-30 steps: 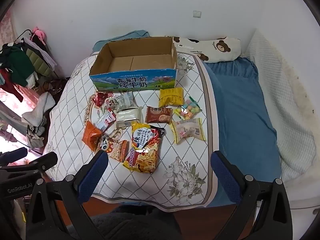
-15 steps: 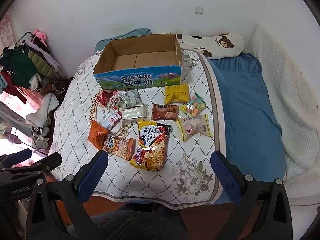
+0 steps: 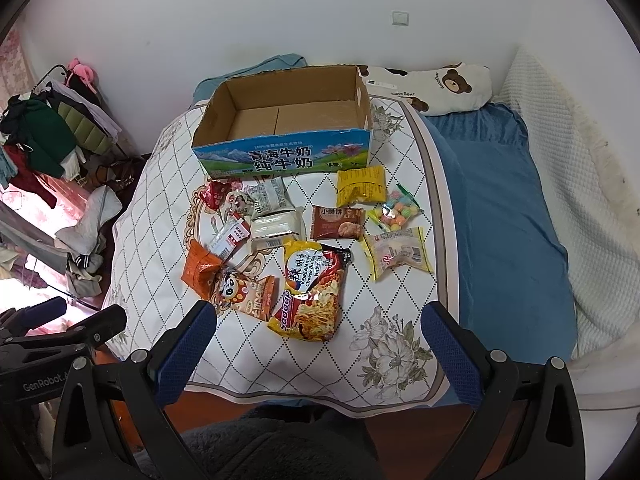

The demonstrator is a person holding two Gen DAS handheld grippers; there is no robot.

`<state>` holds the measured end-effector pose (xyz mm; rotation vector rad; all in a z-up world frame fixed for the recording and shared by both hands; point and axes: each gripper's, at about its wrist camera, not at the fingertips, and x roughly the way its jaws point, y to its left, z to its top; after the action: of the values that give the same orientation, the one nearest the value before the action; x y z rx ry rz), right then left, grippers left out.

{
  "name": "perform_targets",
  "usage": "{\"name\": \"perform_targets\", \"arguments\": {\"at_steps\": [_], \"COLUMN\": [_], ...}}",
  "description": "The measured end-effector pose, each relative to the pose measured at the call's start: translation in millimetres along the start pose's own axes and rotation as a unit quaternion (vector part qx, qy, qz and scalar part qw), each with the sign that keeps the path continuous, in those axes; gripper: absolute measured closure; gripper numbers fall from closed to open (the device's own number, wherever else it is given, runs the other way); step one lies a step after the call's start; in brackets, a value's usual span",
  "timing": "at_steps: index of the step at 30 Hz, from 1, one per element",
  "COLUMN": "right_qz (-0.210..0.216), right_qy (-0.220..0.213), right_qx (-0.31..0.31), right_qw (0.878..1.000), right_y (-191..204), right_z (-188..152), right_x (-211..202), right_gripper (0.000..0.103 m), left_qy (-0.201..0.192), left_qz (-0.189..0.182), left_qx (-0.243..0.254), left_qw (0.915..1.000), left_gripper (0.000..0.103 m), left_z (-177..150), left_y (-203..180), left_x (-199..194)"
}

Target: Organize snacks

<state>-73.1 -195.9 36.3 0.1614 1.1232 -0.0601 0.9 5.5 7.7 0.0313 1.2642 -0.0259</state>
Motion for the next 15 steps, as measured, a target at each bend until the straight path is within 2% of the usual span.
{"name": "perform_targets", "arguments": {"at_steps": [15], "right_qz": [-0.002], "right_qy": [-0.001], "right_qx": [0.003], "right_qw": [1.0], "right_y": [-1.3], "right_z": [1.0], "right_x": [0.5], "right_gripper": [0.0], "left_qy": [-0.003], "left_qz": [-0.002], "left_qx": [0.007], "left_qw": [1.0], "left_gripper": [0.0], "left_z": [4.2], "left_y": [5.0], "left_x": [4.0]}}
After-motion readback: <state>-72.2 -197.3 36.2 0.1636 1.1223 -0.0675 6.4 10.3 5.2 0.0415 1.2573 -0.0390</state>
